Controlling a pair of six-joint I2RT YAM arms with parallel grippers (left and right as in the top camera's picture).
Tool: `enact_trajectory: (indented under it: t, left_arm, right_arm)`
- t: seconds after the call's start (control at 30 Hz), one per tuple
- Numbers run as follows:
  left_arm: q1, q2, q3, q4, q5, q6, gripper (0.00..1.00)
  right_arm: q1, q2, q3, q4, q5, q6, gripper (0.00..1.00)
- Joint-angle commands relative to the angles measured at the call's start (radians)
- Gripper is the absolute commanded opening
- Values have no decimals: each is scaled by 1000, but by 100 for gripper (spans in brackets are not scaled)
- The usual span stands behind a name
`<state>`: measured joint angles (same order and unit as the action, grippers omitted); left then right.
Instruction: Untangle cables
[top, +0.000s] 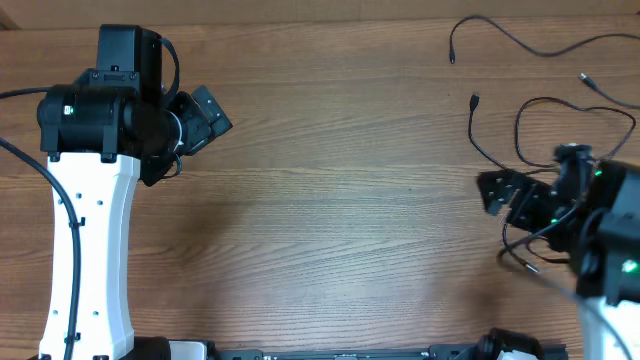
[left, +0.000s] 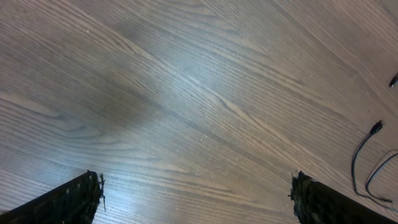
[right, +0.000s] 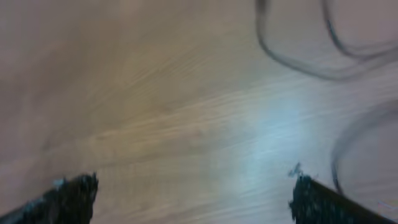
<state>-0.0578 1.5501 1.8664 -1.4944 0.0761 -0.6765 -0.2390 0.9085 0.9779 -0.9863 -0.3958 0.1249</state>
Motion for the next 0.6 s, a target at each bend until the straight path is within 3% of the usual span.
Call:
enact_trajectory:
  t: [0.0,0.2,0.57]
  left_arm:
    - [-2,-20,16,3,-9,19,100]
    - [-2,-20,16,3,-9,19,99]
    - [-2,-20,16,3,-9,19,100]
  right_arm:
    - [135,-132,-126,174,-21,-72,100]
    - [297,-342,-351,463,-13,-134,100]
    - [238,-690,-705,689,2,-134,100]
